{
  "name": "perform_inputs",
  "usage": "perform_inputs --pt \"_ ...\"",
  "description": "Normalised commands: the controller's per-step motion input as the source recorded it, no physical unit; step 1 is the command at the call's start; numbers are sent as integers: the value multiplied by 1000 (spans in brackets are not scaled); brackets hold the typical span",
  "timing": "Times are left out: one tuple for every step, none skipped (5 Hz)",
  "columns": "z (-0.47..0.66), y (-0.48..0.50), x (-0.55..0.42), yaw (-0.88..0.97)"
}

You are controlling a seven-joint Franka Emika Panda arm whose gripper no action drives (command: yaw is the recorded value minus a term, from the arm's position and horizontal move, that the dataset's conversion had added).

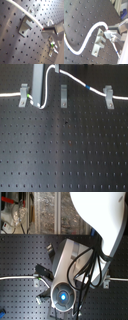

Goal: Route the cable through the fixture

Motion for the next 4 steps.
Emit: perform_inputs --pt "320 23 -62 -357" --pt "21 1 0 0" --pt "218 119 -79 177" --pt "320 247 -99 177"
